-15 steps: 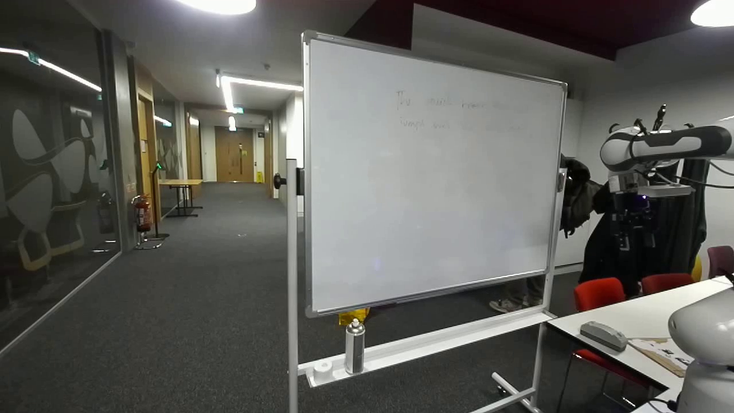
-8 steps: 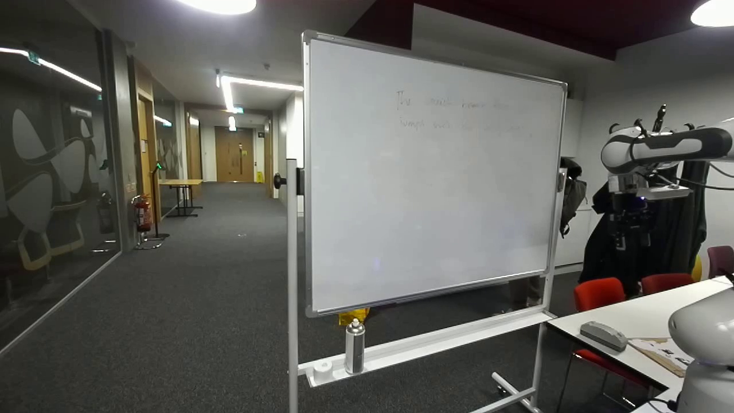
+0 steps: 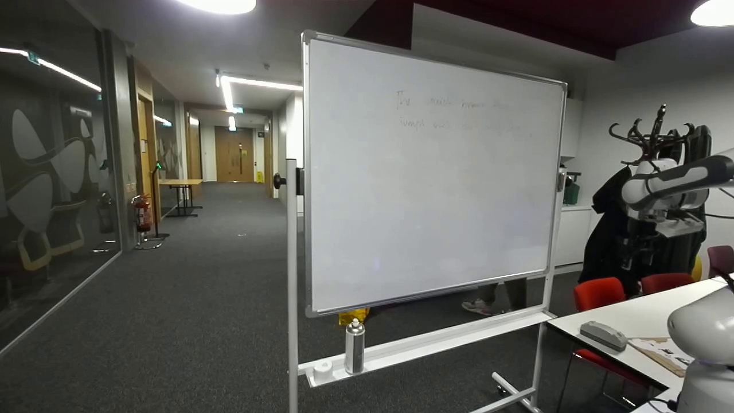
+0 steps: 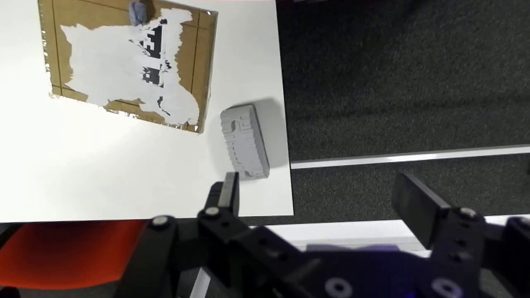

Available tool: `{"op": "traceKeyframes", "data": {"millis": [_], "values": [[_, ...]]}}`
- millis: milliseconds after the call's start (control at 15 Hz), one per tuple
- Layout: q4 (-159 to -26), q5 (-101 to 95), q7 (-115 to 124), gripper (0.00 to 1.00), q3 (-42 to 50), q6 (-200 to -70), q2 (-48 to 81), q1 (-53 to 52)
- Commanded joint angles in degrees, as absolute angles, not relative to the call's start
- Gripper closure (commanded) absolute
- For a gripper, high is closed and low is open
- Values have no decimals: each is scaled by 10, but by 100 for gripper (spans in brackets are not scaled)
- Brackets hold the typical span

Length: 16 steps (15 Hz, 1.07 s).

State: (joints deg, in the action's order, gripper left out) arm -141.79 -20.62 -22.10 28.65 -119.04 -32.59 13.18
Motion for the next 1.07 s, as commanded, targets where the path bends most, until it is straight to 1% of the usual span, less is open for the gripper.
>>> {"op": "traceKeyframes", "data": {"millis": [0,133,200,600,800,1000], "values": [[-1415,-171,-314,0,347,-1276,-247,141],[-1395,-138,-356,0,372,-1274,-206,127],[-1422,-158,-325,0,343,-1266,-247,153],[-1421,-154,-330,0,337,-1266,-235,157],[-1425,-165,-312,0,332,-1333,-213,160],[-1416,-160,-308,0,339,-1431,-140,154]]}}
